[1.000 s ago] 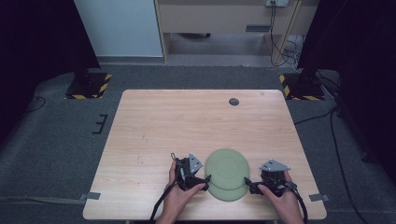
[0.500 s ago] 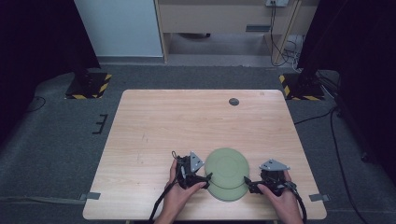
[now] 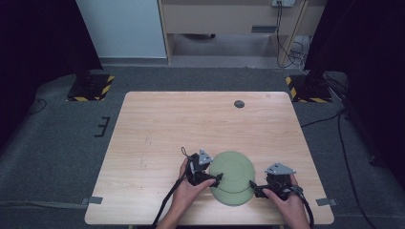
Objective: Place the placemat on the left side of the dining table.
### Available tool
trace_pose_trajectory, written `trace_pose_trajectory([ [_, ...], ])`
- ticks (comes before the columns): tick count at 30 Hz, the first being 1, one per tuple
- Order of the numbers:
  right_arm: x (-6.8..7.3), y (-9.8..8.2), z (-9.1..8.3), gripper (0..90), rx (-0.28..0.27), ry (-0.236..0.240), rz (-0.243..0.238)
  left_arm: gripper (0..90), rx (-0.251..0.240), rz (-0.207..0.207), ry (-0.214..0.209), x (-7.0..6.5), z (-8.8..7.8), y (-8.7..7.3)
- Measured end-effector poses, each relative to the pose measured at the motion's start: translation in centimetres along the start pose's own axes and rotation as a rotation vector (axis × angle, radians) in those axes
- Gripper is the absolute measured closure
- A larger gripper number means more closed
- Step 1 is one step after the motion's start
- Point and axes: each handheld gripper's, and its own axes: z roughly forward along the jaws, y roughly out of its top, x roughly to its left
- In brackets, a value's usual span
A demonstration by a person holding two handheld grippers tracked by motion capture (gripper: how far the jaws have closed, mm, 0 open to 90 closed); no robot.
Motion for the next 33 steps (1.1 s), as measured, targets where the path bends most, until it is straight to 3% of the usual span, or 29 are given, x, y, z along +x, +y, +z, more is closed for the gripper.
trace_pose_trajectory([
  [2,0.0,0.0,0.0,0.8,0.002,0.0,0.001,5.5,0.008,-0.005,-0.012,-0.1,0.3,0.1],
  [7,0.0,0.0,0.0,0.8,0.002,0.002,0.004,5.7,0.013,-0.07,-0.059,0.2,0.7,-0.1],
  [13,-0.1,0.0,0.0,0.8,-0.001,0.002,0.008,7.1,0.009,-0.06,-0.092,-0.3,0.7,-0.1],
  [22,-0.1,-0.1,0.1,0.9,-0.002,0.005,0.021,11.5,-0.005,-0.086,-0.052,-0.8,0.6,-0.1],
  [33,0.0,-0.1,0.1,0.9,0.0,0.006,0.029,33.0,-0.096,-0.053,0.006,-1.2,-1.0,0.9],
])
